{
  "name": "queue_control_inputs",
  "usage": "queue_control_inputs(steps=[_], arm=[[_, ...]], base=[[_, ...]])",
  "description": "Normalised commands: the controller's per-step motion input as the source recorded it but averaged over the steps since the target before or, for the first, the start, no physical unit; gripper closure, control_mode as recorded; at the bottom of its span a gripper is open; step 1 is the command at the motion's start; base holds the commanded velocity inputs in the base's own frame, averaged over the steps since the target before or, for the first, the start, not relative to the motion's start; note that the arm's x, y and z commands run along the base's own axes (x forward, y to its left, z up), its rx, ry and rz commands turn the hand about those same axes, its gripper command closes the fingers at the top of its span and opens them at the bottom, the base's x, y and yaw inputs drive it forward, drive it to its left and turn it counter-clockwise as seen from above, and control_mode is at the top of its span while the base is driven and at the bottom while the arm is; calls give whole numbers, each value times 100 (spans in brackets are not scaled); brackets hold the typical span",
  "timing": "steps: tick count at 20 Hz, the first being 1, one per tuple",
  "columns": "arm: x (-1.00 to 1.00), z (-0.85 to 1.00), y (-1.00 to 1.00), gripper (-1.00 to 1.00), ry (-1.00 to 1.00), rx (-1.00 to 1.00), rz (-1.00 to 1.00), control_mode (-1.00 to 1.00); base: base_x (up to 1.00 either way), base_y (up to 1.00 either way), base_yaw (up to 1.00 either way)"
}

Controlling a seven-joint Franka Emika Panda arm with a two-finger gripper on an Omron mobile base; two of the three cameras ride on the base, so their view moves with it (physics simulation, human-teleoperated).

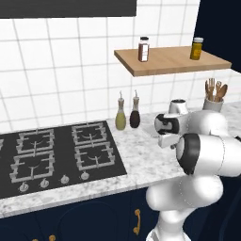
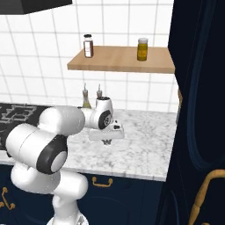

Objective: Put the cucumber and lime in the pot. Retrieve the spatula and lightly stir the vegetables in the pot.

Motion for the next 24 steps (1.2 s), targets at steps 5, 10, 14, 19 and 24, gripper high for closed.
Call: queue_control_inputs(steps=[5, 10, 14, 19, 24], arm=[[-100, 100, 6, 100, -6, -12, 17, -100], [-98, 100, 44, 100, -3, -3, 25, -100], [-63, 73, 67, 100, 0, 6, 25, -100], [-31, 68, 43, 100, -1, 7, 21, -100], [-5, 15, 3, 100, 2, 11, 1, -100]], base=[[0, 0, 0], [0, 0, 0], [0, 0, 0], [0, 0, 0], [0, 0, 0]])
